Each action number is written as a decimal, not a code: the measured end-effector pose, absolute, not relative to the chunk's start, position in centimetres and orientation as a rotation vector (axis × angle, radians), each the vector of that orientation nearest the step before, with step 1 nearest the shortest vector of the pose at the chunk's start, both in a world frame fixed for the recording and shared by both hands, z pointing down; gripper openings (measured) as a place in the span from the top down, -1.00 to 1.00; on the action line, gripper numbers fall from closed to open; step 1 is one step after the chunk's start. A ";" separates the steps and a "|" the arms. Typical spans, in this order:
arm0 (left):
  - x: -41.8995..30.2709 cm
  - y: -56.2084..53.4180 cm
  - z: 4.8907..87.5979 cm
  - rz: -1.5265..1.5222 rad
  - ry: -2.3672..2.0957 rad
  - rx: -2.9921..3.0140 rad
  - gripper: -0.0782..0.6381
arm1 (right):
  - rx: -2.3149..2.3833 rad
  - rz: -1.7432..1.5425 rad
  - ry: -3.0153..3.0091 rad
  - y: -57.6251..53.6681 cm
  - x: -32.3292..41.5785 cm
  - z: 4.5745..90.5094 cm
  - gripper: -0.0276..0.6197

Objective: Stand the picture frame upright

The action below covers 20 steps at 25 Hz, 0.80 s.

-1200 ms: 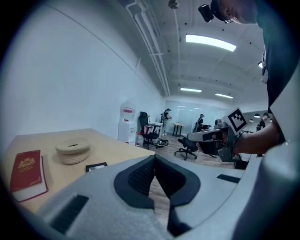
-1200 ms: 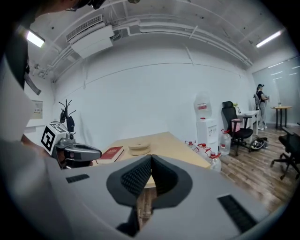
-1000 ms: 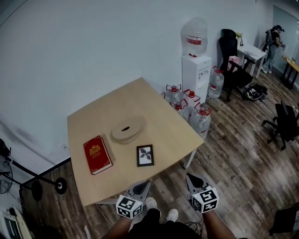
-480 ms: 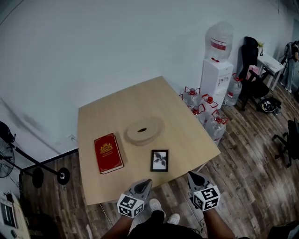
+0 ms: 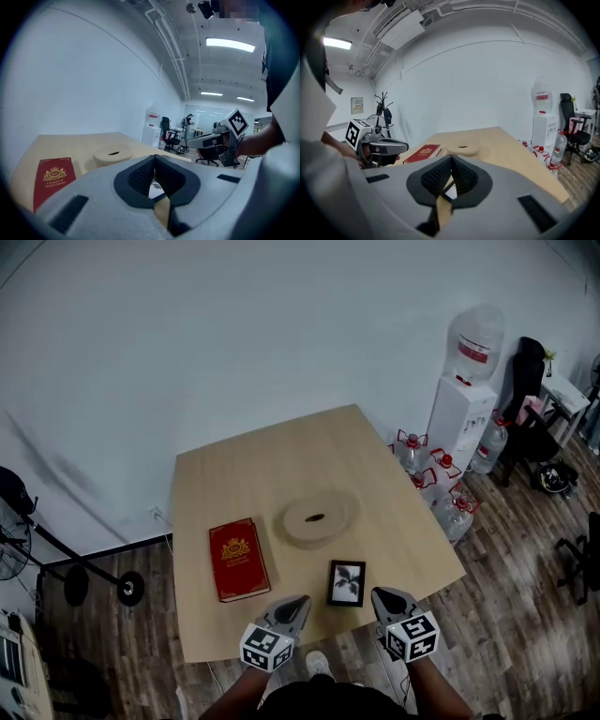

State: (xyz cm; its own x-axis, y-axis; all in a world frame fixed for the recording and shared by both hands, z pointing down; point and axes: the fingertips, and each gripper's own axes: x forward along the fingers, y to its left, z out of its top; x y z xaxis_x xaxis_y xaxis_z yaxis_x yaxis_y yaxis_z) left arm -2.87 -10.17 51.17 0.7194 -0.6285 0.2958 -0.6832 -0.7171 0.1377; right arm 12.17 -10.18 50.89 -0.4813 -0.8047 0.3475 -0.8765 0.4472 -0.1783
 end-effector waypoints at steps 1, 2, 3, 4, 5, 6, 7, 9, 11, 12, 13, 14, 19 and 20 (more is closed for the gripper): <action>-3.3 -10.7 51.3 0.334 -1.041 2.687 0.77 | 1.461 0.494 -2.479 -10.8 11.6 51.1 0.89; -3.8 -11.2 51.3 0.332 -1.039 2.686 0.77 | 1.456 0.491 -2.472 -11.3 11.0 51.4 0.89; -4.1 -11.7 51.4 0.329 -1.036 2.686 0.77 | 1.451 0.487 -2.463 -11.8 10.5 51.6 0.89; -4.5 -12.2 51.4 0.325 -1.032 2.689 0.77 | 1.449 0.484 -2.454 -12.2 10.2 51.9 0.89; -4.8 -12.6 51.5 0.324 -1.029 2.691 0.77 | 1.449 0.484 -2.442 -12.6 9.9 52.2 0.89; -5.2 -13.0 51.6 0.326 -1.027 2.693 0.77 | 1.451 0.485 -2.431 -13.0 9.7 52.6 0.89; -5.6 -13.4 51.8 0.329 -1.026 2.694 0.77 | 1.453 0.488 -2.422 -13.3 9.4 52.9 0.89; -6.2 -14.1 52.2 0.332 -1.028 2.688 0.77 | 1.452 0.497 -2.409 -13.9 9.1 53.4 0.89; -6.5 -14.5 52.5 0.329 -1.026 2.675 0.77 | 1.452 0.507 -2.391 -14.4 9.0 54.0 0.89; -6.6 -14.7 52.8 0.327 -1.024 2.667 0.77 | 1.454 0.513 -2.379 -14.6 9.1 54.5 0.89; -6.6 -15.0 53.1 0.327 -1.021 2.660 0.77 | 1.459 0.520 -2.366 -14.9 9.3 54.9 0.89; -6.6 -15.2 53.4 0.330 -1.022 2.653 0.77 | 1.463 0.529 -2.353 -15.2 9.5 55.5 0.89; -6.6 -16.5 54.3 0.348 -1.037 2.626 0.77 | 1.442 0.553 -2.309 -16.4 10.0 57.9 0.89; -6.7 -16.7 54.6 0.356 -1.042 2.622 0.77 | 1.435 0.567 -2.299 -16.6 10.0 58.5 0.89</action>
State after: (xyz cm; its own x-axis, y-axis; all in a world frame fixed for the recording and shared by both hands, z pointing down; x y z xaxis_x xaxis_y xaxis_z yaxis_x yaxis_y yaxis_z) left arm -6.70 -16.71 54.58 0.7067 -0.6241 0.3334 -0.6976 -0.6932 0.1810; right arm 9.98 -16.56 58.49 -0.4125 -0.7568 0.5071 -0.9058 0.4001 -0.1397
